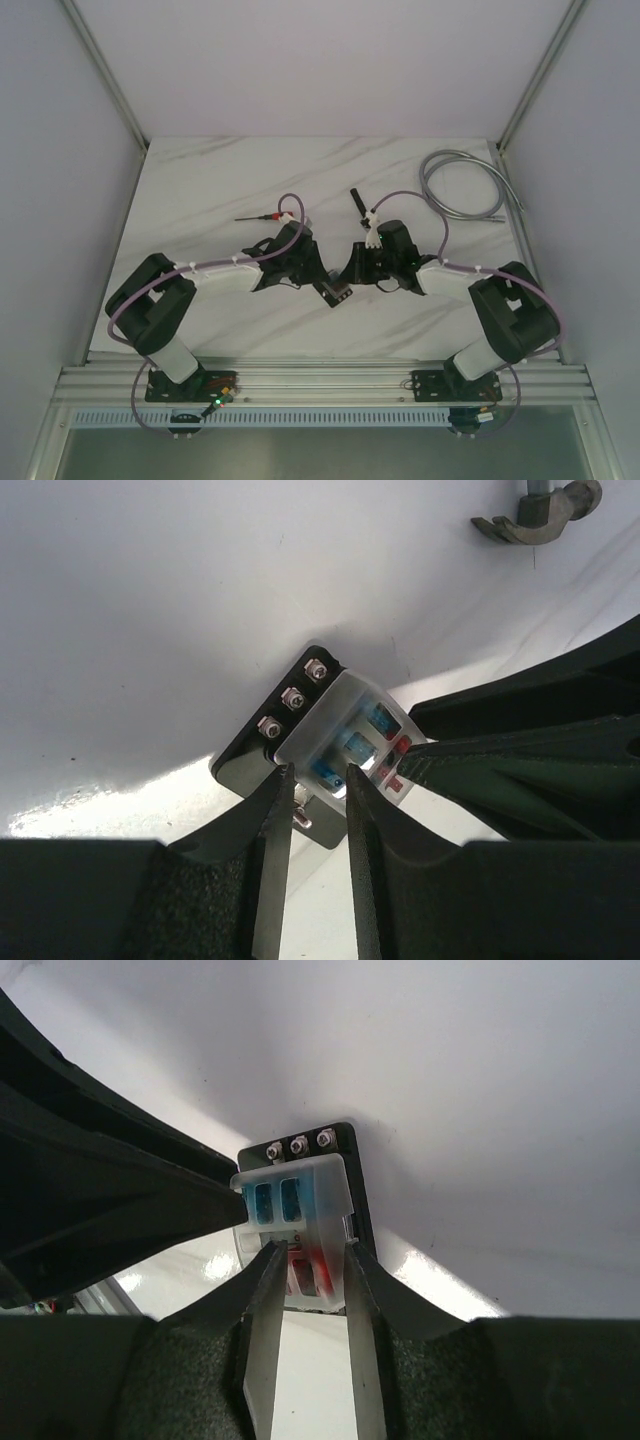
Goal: Snap on the fuse box
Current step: Close the fuse box cover on the fuse box base.
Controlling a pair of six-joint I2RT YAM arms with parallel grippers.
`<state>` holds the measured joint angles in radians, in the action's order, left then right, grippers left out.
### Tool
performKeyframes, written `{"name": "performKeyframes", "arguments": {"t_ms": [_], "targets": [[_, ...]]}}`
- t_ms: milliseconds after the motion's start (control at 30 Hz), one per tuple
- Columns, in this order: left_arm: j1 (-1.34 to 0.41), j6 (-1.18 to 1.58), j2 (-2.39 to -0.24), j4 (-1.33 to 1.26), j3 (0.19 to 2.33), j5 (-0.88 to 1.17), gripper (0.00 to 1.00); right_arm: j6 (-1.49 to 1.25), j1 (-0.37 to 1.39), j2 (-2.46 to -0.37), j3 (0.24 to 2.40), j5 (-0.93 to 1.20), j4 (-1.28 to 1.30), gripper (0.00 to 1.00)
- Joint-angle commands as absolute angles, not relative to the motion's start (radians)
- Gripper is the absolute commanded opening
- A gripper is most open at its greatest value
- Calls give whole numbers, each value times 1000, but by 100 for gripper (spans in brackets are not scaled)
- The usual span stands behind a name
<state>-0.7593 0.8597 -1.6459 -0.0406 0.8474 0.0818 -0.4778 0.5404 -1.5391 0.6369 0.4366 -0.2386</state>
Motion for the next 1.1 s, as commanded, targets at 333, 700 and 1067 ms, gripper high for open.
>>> {"name": "performKeyframes", "arguments": {"t_ms": [333, 700, 1067], "targets": [[-811, 937, -1768, -18, 704, 49, 32, -581, 665, -1603, 510, 330, -103, 29], [-793, 849, -1638, 59, 877, -26, 40, -697, 719, -1372, 548, 193, -115, 35], [-789, 834, -1530, 119, 837, -37, 47, -673, 721, -1220, 538, 35, -12, 54]]}}
